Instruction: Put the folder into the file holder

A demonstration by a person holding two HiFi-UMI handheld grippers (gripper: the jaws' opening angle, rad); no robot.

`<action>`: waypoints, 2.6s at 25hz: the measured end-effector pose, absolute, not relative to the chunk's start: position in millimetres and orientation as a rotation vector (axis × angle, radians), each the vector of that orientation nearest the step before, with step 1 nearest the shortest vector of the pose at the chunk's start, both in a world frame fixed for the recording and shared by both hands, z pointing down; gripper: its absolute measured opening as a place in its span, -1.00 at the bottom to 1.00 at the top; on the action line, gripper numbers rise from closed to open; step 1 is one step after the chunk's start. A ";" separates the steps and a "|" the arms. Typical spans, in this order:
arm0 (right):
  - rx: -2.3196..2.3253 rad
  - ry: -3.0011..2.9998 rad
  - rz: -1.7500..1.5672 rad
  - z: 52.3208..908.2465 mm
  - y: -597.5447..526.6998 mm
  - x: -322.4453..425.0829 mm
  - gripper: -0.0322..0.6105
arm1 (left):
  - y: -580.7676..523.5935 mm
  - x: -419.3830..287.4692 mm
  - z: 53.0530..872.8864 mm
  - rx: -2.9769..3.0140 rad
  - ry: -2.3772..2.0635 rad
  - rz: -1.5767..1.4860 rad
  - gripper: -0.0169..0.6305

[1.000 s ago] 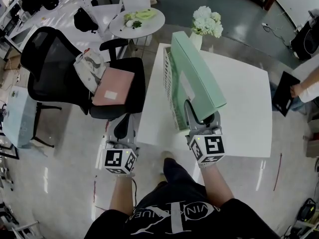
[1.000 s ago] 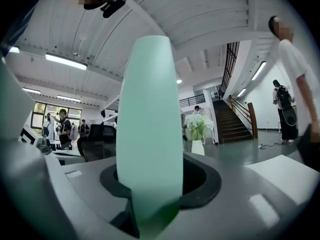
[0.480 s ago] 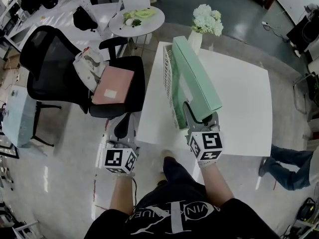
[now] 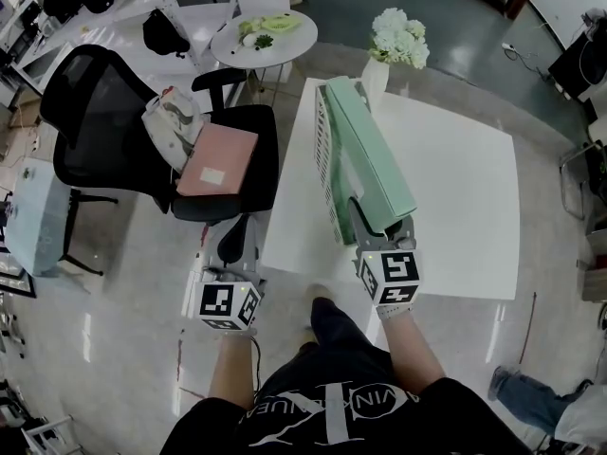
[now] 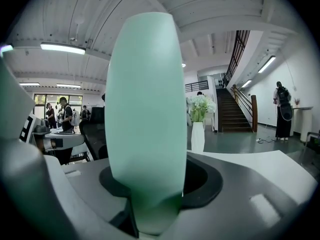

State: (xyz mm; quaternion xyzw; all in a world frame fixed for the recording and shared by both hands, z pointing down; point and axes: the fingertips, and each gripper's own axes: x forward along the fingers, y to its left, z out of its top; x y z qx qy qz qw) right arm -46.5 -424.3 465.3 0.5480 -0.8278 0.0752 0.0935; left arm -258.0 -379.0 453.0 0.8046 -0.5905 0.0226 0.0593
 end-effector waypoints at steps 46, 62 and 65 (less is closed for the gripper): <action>1.664 -2.565 0.100 416.1 -359.8 -27.3 0.09 | -324.7 -240.6 425.5 2.512 -1.745 0.006 -0.95; 1.729 -2.542 0.070 405.4 -328.5 3.4 -0.10 | -303.7 -221.9 415.2 2.548 -1.724 -0.028 -0.95; 1.739 -2.535 0.075 402.8 -321.3 9.3 -0.26 | -299.1 -219.2 410.8 2.556 -1.722 -0.036 -0.95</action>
